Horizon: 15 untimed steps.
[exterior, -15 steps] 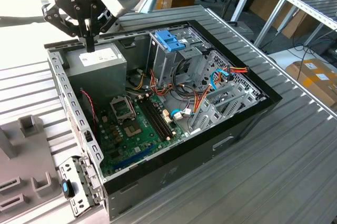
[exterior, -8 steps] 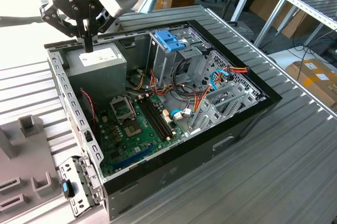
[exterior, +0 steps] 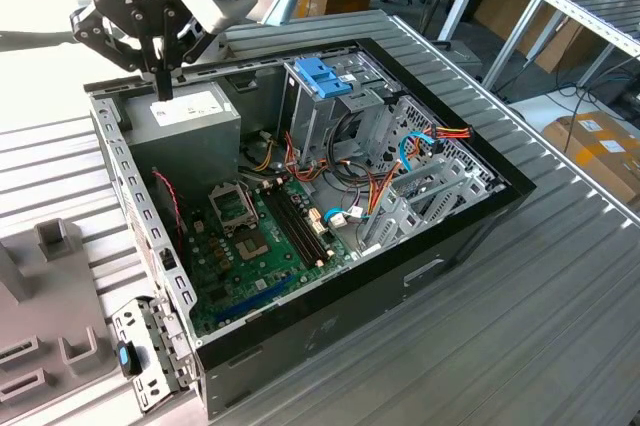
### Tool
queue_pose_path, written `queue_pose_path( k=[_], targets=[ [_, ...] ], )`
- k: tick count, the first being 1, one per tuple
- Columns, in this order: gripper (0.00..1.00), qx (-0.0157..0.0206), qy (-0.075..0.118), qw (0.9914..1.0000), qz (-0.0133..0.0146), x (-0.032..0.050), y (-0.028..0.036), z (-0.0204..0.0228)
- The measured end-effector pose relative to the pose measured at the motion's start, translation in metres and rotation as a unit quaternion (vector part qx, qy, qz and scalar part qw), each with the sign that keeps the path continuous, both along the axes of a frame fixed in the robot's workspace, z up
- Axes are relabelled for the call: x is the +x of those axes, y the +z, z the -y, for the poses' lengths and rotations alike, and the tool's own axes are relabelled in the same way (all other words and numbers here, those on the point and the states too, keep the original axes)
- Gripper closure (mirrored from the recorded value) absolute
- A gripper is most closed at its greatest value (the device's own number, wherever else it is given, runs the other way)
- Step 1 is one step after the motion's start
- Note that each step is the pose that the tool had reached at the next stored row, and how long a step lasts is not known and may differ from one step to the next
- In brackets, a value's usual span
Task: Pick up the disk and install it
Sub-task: 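Reach for the disk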
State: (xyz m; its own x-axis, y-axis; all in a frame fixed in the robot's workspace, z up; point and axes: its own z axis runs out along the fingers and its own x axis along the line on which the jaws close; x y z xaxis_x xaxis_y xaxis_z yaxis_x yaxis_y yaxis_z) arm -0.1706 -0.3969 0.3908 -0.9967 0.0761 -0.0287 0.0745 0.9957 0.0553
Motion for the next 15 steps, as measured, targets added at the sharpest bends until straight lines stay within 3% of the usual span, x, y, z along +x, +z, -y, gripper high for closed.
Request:
queue_pose_path(
  k=[15],
  targets=[
    [0.89, 0.0000, 0.000, 1.00000, 0.0000, -0.0051, 0.0000, 0.0000]
  ],
)
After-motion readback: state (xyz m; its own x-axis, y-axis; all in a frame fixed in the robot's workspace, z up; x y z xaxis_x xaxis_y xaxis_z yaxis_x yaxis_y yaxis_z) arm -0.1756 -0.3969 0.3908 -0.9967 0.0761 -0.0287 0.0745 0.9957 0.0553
